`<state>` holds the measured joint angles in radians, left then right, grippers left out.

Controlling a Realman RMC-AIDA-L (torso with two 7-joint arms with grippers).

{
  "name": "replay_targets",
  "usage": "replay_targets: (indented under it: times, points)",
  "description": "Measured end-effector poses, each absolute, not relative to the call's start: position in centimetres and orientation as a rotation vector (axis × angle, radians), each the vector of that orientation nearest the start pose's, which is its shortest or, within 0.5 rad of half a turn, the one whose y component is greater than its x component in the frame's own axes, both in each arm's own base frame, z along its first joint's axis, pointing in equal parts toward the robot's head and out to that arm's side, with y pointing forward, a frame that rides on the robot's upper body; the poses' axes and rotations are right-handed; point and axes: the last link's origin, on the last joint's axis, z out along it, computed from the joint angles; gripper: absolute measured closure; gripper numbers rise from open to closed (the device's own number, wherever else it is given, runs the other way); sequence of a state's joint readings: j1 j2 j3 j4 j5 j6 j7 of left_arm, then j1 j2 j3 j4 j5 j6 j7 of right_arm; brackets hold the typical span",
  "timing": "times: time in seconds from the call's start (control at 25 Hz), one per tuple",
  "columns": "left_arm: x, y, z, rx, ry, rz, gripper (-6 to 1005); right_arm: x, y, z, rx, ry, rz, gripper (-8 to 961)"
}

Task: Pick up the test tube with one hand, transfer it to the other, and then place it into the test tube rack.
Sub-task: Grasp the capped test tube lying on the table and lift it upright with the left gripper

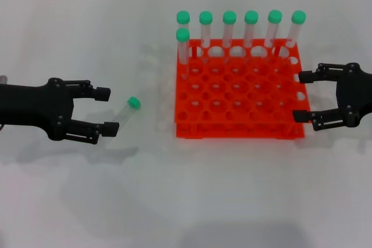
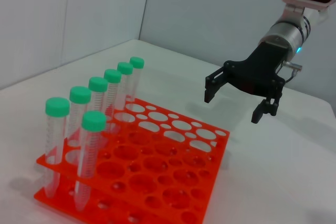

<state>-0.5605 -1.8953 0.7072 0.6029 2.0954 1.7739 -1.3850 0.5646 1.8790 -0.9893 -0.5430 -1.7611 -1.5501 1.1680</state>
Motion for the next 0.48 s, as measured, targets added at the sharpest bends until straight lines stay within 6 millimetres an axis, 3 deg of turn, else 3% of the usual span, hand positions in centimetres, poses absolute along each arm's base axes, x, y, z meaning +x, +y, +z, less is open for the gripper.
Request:
replay_targets:
  times: [0.48]
  points:
    - [-28.16,31.8,5.43,-2.941,-0.573,-0.553,125,26.66,34.61,3.5,-2.834,0.23,0.564,84]
